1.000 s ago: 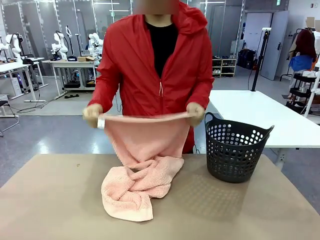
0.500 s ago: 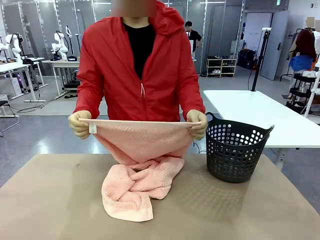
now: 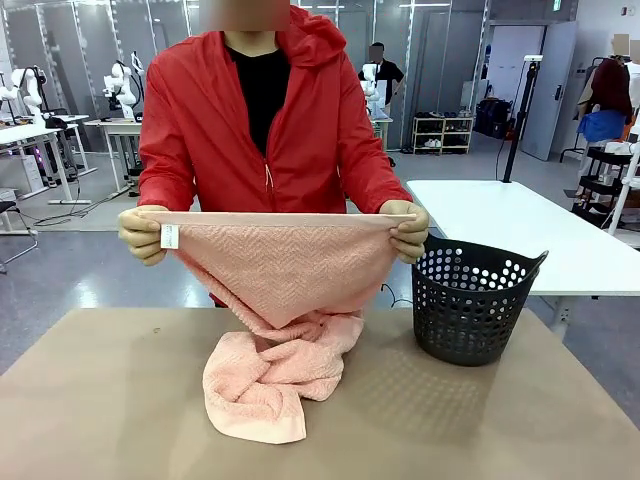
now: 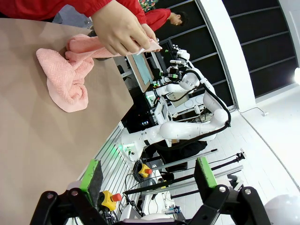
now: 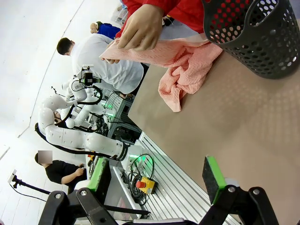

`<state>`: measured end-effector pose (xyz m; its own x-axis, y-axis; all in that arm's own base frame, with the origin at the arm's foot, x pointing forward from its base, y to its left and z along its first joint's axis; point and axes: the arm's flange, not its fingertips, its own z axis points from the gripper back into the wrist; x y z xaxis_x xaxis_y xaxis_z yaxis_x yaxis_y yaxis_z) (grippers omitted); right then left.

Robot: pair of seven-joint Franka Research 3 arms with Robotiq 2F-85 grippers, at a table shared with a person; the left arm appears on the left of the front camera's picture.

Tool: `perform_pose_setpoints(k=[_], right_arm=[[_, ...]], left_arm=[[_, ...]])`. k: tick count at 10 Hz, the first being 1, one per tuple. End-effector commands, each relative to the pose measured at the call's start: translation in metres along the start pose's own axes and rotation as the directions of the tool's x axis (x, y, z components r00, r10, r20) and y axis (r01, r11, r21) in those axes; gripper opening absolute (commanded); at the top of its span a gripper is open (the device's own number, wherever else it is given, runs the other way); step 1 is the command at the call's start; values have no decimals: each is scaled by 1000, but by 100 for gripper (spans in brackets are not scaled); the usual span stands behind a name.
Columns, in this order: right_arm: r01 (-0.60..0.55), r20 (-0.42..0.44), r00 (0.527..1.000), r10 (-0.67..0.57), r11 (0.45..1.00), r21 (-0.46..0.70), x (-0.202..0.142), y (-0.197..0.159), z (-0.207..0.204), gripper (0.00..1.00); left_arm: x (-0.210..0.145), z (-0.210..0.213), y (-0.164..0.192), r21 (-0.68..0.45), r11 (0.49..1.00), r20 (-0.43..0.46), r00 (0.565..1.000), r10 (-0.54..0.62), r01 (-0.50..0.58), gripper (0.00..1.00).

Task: Fold the towel.
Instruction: Grab the top end of the 100 cm Hotel Towel extended by the human.

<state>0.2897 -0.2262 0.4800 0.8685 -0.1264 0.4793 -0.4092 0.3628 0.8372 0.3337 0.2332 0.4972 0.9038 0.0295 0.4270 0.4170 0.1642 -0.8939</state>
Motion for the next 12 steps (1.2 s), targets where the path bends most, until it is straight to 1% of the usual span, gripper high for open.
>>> perform_pose_setpoints(k=[1, 2, 3, 4, 5, 6, 7, 8, 9, 11, 12], right_arm=[[-21, 10, 1000, 21, 1000, 10, 1, 0, 1, 100], [0, 0, 1000, 0, 1000, 0, 0, 0, 0, 100], [-68, -20, 998, 67, 996, -51, 3, 9, 2, 100], [-200, -54, 979, 194, 971, -131, 8, 28, 6, 100], [-349, -117, 936, 331, 910, -222, 17, 57, 6, 100], [-471, -179, 882, 437, 837, -279, 26, 87, 2, 100], [-586, -260, 810, 526, 748, -312, 33, 116, -8, 100], [-681, -340, 732, 591, 657, -323, 38, 144, -23, 100], [-772, -424, 635, 646, 548, -322, 40, 174, -45, 100], [-896, -528, 444, 724, 365, -253, 36, 226, -85, 100], [-936, -581, 351, 735, 280, -211, 34, 248, -106, 100]], left_arm=[[-4, 1, -3, 0, 1000, -19, 1000, -7, 7, 100], [0, 0, 0, 0, 1000, 0, 1000, 0, 0, 100], [3, 1, -11, 28, 997, -42, 997, -68, 69, 100], [11, -1, -34, 118, 978, -127, 980, -155, 170, 100], [23, -8, -68, 209, 935, -210, 947, -242, 285, 100], [34, -20, -99, 274, 881, -284, 908, -309, 386, 100], [42, -40, -129, 321, 802, -372, 846, -382, 504, 100], [47, -67, -155, 352, 706, -475, 767, -431, 614, 100], [50, -100, -179, 363, 592, -579, 672, -462, 720, 100], [41, -159, -216, 289, 397, -720, 471, -510, 871, 100], [38, -180, -225, 257, 305, -773, 384, -505, 917, 100]])
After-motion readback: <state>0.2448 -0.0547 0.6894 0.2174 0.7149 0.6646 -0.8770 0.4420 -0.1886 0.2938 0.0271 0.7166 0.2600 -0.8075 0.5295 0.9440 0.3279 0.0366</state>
